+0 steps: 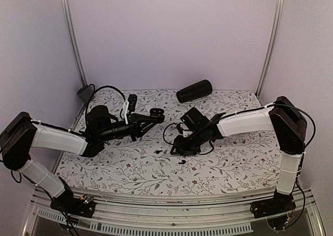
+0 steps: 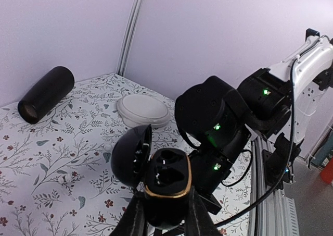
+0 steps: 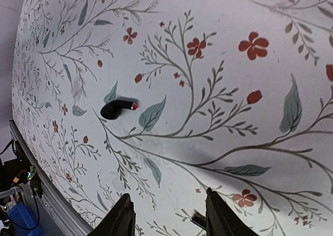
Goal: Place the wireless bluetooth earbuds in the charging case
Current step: Adjust the right earbud at the center of the board.
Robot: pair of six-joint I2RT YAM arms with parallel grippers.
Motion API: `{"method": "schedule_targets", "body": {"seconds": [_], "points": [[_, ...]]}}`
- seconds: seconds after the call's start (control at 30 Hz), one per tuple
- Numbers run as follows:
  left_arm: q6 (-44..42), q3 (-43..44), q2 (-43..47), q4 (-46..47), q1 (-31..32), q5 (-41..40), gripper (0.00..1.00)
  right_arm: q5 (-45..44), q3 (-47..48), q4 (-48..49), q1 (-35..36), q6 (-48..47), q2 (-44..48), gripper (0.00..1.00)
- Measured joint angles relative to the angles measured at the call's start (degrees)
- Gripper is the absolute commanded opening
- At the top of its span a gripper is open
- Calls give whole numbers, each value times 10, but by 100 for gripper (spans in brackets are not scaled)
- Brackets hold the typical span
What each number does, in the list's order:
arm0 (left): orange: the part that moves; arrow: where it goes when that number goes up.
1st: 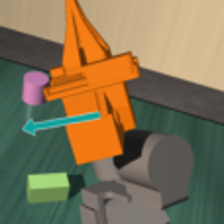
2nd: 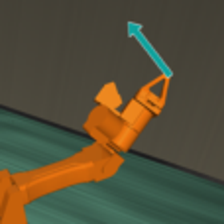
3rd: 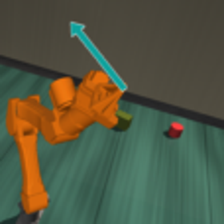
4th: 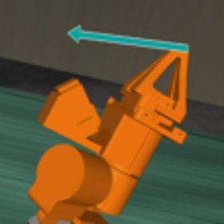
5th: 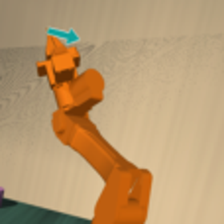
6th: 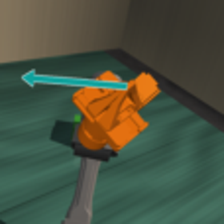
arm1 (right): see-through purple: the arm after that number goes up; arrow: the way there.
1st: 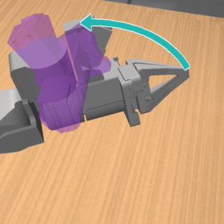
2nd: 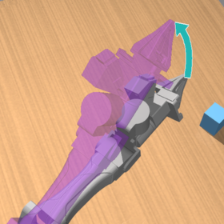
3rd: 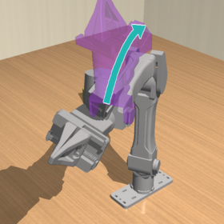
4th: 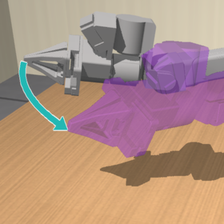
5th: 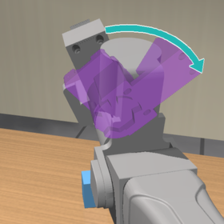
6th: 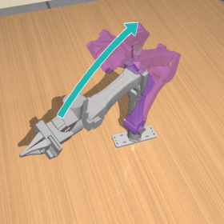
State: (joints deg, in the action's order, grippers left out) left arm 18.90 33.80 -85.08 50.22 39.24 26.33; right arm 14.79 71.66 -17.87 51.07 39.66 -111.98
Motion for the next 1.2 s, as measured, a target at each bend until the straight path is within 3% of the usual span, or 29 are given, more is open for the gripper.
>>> {"method": "schedule_targets", "body": {"seconds": [0.13,0.4,0.9,1.2], "points": [[0,0,0,0,0,0,0,-14,1,13,-11,-23,7,51],[0,0,0,0,0,0,0,-23,-94,47,-8,-93,83,61],[0,0,0,0,0,-2,0,15,-103,94,-5,-140,38,61],[0,0,0,0,0,-4,0,29,-104,83,37,-129,42,61]]}}
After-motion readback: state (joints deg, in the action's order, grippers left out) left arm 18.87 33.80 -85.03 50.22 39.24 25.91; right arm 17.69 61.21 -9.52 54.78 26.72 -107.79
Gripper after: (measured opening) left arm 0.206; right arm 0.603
